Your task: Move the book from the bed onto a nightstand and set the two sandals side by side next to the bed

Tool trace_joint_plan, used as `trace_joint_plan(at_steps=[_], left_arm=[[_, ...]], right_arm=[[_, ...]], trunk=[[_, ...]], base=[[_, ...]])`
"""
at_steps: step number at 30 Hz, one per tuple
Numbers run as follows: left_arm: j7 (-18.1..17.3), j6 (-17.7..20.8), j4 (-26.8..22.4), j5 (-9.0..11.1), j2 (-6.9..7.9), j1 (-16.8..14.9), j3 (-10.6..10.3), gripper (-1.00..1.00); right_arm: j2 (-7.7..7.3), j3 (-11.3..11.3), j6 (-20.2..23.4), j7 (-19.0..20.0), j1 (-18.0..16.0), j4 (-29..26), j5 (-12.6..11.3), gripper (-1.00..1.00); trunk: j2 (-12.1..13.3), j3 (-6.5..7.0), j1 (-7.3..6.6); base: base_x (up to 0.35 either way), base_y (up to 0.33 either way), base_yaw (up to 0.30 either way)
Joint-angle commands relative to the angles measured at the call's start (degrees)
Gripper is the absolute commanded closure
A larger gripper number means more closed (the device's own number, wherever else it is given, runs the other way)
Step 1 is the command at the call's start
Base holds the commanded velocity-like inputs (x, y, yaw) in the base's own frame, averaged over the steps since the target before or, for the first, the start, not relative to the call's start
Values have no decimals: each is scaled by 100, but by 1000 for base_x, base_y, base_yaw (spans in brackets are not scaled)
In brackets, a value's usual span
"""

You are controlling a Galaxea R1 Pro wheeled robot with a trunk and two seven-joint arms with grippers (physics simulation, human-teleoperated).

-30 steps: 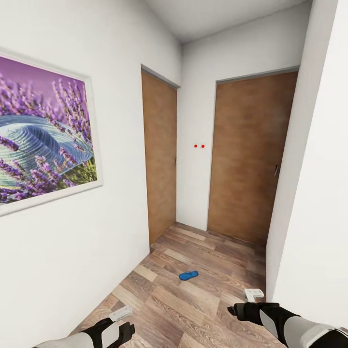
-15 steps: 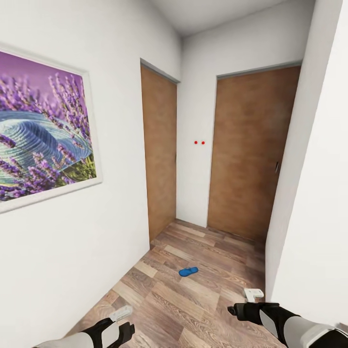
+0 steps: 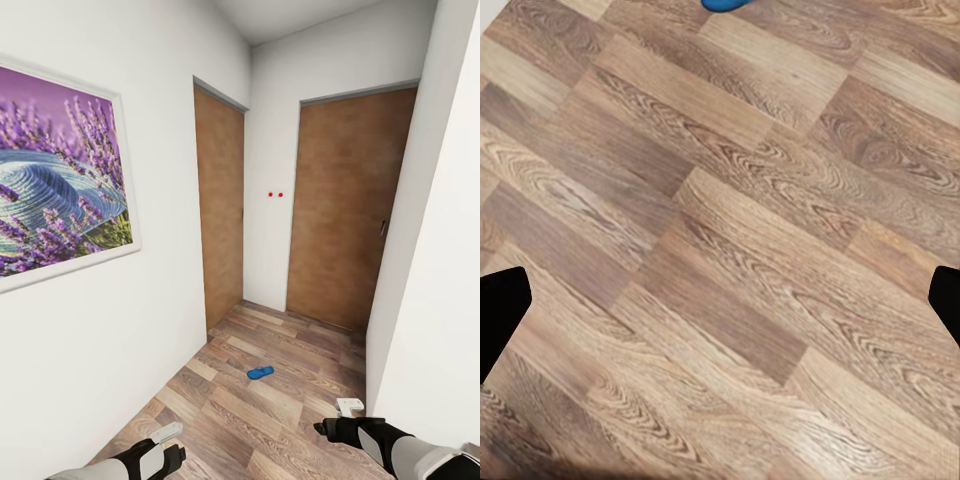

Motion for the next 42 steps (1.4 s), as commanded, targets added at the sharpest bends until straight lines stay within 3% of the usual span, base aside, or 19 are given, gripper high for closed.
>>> trace_joint_plan(at_steps=[1, 42], left_arm=[[12, 13, 6, 48, -2, -3, -48, -100], [12, 13, 6, 48, -4, -2, -48, -100]], right_arm=[[0, 43, 16, 24, -5, 8, -60, -100], [-5, 38, 16, 33, -5, 14, -69, -100]], trunk=[[-4, -3, 3], [-4, -5, 3]], base=[[102, 157, -101], [201, 269, -281]])
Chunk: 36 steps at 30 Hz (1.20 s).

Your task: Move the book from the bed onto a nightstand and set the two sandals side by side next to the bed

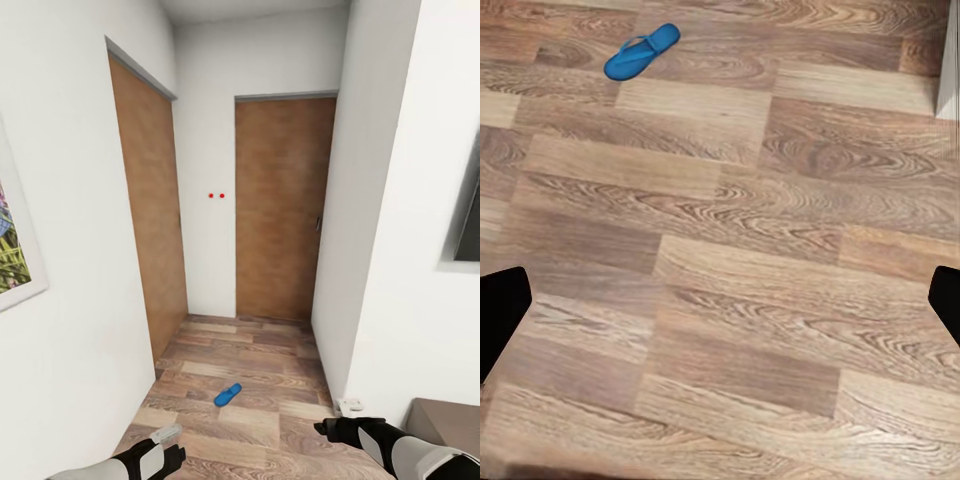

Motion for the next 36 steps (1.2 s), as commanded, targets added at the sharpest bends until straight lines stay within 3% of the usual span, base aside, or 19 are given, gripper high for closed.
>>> trace_joint_plan(at_steps=[1, 13, 20, 36], left_arm=[[11, 14, 5, 48, 0, -3, -48, -100], [11, 14, 5, 48, -3, -6, -48, -100], [11, 14, 5, 48, -6, -4, -48, -100], [11, 14, 5, 48, -7, -3, -48, -100]], right_arm=[[2, 44, 16, 23, -6, 9, -61, -100], [0, 44, 16, 23, -6, 11, -61, -100], [3, 44, 16, 23, -6, 8, -61, -100], [3, 44, 16, 23, -6, 12, -68, -100]], trunk=[[-4, -2, 4], [-4, -2, 4], [-4, 2, 4], [-4, 58, 4]], base=[[212, 281, -298], [181, 239, -129], [43, 56, -65], [7, 9, -209]])
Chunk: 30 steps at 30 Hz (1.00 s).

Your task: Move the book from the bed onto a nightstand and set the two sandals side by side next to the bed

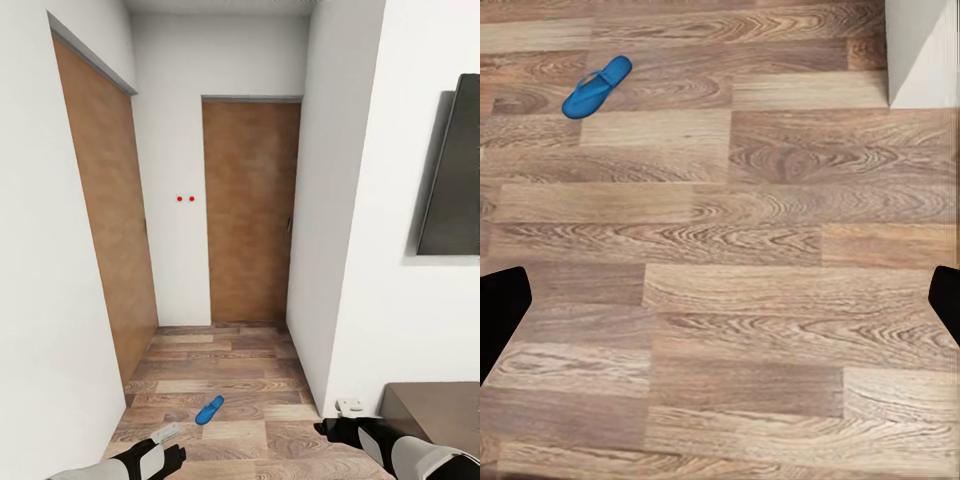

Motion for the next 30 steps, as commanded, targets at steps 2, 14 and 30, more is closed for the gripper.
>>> trace_joint_plan(at_steps=[2, 14, 30], left_arm=[[13, 12, 6, 48, -2, -4, -48, -100], [13, 12, 6, 48, -2, -6, -48, -100], [13, 12, 6, 48, -2, -7, -48, -100]], right_arm=[[1, 44, 15, 25, -5, 9, -61, -100], [-1, 44, 15, 25, -5, 8, -62, -100], [2, 44, 15, 25, -5, 9, -59, -100]], trunk=[[-5, 0, 3], [-5, 6, 3], [-5, 16, 3]], base=[[1, 1, -87], [0, 0, -26], [0, 0, -79]])
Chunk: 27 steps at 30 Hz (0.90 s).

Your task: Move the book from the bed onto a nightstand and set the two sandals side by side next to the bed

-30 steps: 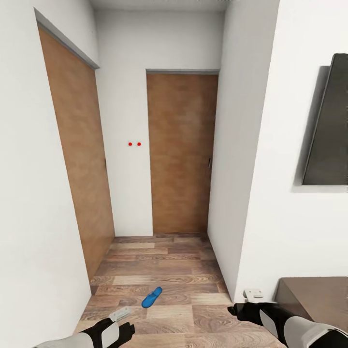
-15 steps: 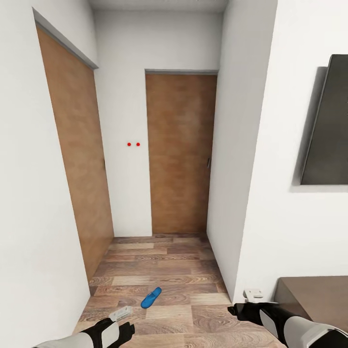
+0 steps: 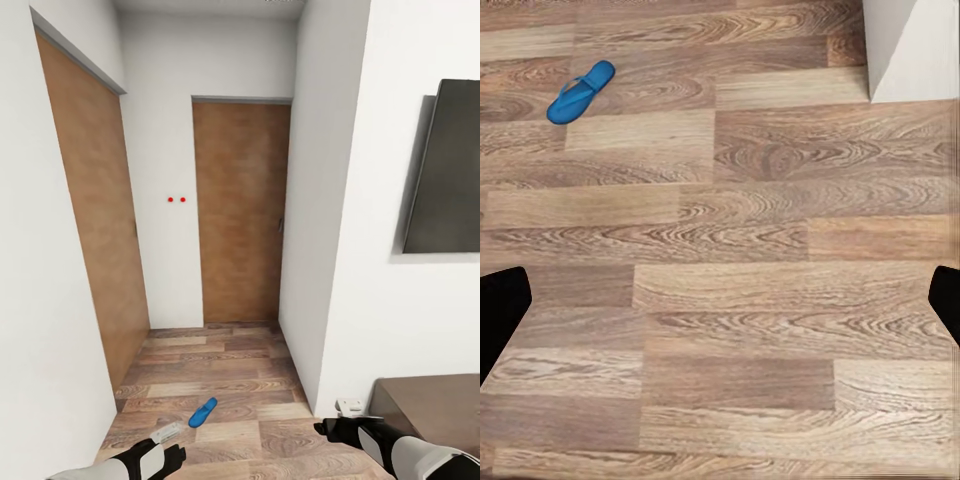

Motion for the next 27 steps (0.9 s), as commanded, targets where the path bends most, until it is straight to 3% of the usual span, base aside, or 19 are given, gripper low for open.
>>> trace_joint_plan(at_steps=[1, 11, 27], left_arm=[[13, 12, 6, 48, -2, -5, -48, -100], [13, 12, 6, 48, -2, -4, -48, -100], [13, 12, 6, 48, -2, -3, -48, -100]], right_arm=[[0, 44, 14, 25, -5, 9, -59, -100], [-1, 44, 14, 25, -5, 9, -62, -100], [1, 44, 14, 25, -5, 7, -63, -100]], trunk=[[-5, 0, 2], [-5, 13, 2], [-5, 14, 2]], base=[[0, 19, -247], [45, 165, -119], [6, 18, -5]])
